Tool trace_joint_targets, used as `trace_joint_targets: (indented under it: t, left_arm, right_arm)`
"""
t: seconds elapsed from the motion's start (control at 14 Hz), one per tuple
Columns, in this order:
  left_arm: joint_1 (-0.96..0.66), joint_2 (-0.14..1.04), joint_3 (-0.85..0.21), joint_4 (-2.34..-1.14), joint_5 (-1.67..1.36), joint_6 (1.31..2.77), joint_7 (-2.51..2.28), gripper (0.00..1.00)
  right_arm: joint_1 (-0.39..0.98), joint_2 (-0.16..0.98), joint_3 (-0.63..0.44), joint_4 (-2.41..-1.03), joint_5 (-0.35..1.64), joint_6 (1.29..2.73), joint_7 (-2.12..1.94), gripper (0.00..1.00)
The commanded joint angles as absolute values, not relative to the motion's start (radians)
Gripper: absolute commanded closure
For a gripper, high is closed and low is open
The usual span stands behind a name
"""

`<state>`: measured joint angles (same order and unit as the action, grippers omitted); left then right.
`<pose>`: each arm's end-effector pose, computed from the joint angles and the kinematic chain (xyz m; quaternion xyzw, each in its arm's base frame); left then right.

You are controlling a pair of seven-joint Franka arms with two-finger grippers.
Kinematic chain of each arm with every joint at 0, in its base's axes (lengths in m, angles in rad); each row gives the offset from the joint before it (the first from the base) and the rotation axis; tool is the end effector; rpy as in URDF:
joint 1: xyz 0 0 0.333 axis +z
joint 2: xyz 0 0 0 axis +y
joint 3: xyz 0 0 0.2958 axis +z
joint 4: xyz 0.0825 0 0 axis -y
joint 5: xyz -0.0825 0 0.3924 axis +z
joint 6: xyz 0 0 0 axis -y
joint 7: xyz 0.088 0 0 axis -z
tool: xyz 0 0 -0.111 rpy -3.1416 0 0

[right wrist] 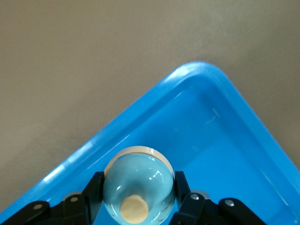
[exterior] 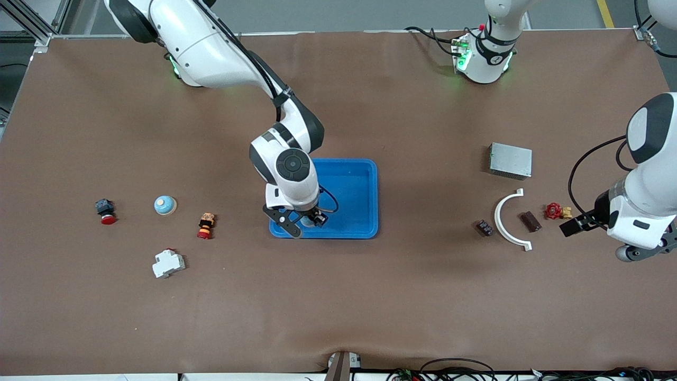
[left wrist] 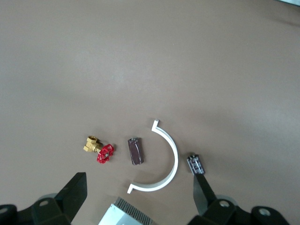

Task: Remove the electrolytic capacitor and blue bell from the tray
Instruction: 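Lift the bell with the right gripper while the left gripper releases the capacitor, then carry the bell with the right gripper toward the white block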

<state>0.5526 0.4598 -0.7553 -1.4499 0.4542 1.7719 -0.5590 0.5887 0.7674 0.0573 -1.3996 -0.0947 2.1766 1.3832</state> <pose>0.6708 -0.0189 0.4533 -0.9855 -0.1554 -0.0194 0.0648 0.5857 0.4274 0.2271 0.9392 -0.3428 0.0193 0.0054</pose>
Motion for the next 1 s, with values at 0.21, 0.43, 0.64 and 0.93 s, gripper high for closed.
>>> trace_joint_targets:
  t: [0.21,0.43,0.64,0.93]
  left_arm:
    - [0.561,0.411,-0.828,-1.425,0.433,1.672,-0.522,0.0]
    - [0.563,0.385,-0.853,-1.425,0.397,1.667,-0.517,0.0]
    - [0.572,0.382,-0.854,-1.425,0.35,1.667,-0.445,0.0]
    - [0.604,0.348,-0.854,-1.382,0.291,1.606,-0.341,0.0]
  right_arm:
    - [0.5,0.589,0.057,-1.385,-0.092,1.975,1.067,1.0]
    - [0.436,0.509,0.057,-1.385,-0.092,1.872,0.89,1.0]
    - [0.362,0.474,0.057,-1.379,-0.091,1.835,0.717,1.0]
    - [0.258,0.469,0.054,-1.384,-0.091,1.801,0.452,1.0]
